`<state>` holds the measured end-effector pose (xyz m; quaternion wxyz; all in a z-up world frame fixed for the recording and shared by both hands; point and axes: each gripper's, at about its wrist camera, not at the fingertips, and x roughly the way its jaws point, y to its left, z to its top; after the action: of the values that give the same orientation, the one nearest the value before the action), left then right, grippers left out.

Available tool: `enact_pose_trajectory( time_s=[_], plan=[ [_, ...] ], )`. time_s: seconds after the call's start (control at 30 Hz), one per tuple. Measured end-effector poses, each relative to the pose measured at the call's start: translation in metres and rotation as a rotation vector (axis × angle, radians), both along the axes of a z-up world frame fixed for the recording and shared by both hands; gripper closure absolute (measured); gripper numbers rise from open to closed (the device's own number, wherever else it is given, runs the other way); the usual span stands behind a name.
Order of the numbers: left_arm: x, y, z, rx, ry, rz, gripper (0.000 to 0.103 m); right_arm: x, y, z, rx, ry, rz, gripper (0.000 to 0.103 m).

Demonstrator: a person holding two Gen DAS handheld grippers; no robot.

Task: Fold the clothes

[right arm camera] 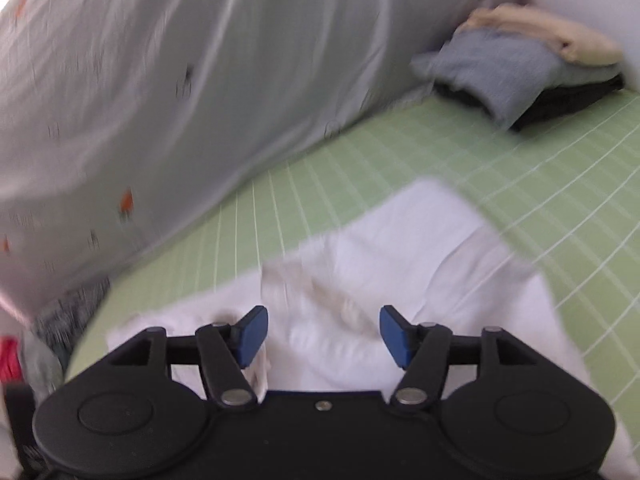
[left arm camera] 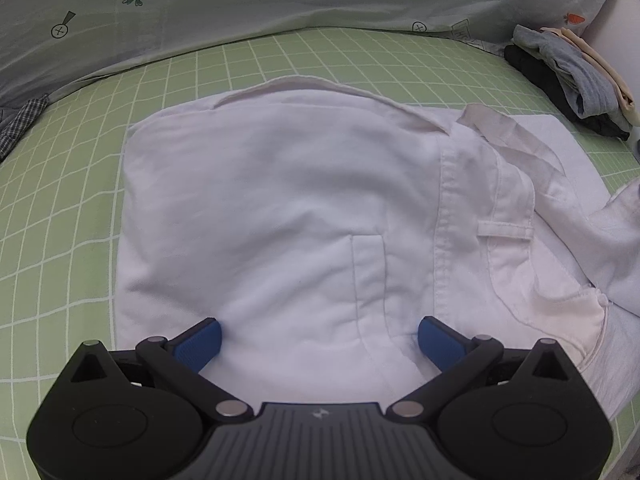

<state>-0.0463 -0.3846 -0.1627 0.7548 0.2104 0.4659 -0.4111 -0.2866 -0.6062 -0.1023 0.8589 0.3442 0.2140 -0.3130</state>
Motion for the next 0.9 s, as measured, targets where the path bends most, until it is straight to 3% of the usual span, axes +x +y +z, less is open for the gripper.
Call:
enact_pose_trajectory(
  time_s=[0.17, 0.27, 0.4, 0.57, 0.9],
  plan=[
    [-0.003, 0.007, 0.002, 0.008, -0.008, 0.010, 0.000, -0.044, -0.024, 0.012, 0.008, -0.090, -0.213, 0.039],
    [-0.006, 0.009, 0.003, 0.018, -0.018, 0.015, 0.000, -0.074, -0.048, -0.004, 0.103, -0.108, -0.386, 0.041],
    [-0.014, 0.007, 0.004, 0.034, -0.041, 0.028, 0.000, -0.104, -0.071, -0.043, 0.336, -0.221, -0.525, 0.056],
    [-0.026, 0.010, 0.007, 0.041, -0.069, 0.053, 0.000, -0.099, -0.059, -0.074, 0.561, -0.344, -0.456, 0.064],
    [-0.045, 0.024, 0.012, 0.045, -0.116, 0.086, 0.000, -0.083, -0.011, -0.067, 0.609, -0.341, -0.216, 0.063]
  ],
)
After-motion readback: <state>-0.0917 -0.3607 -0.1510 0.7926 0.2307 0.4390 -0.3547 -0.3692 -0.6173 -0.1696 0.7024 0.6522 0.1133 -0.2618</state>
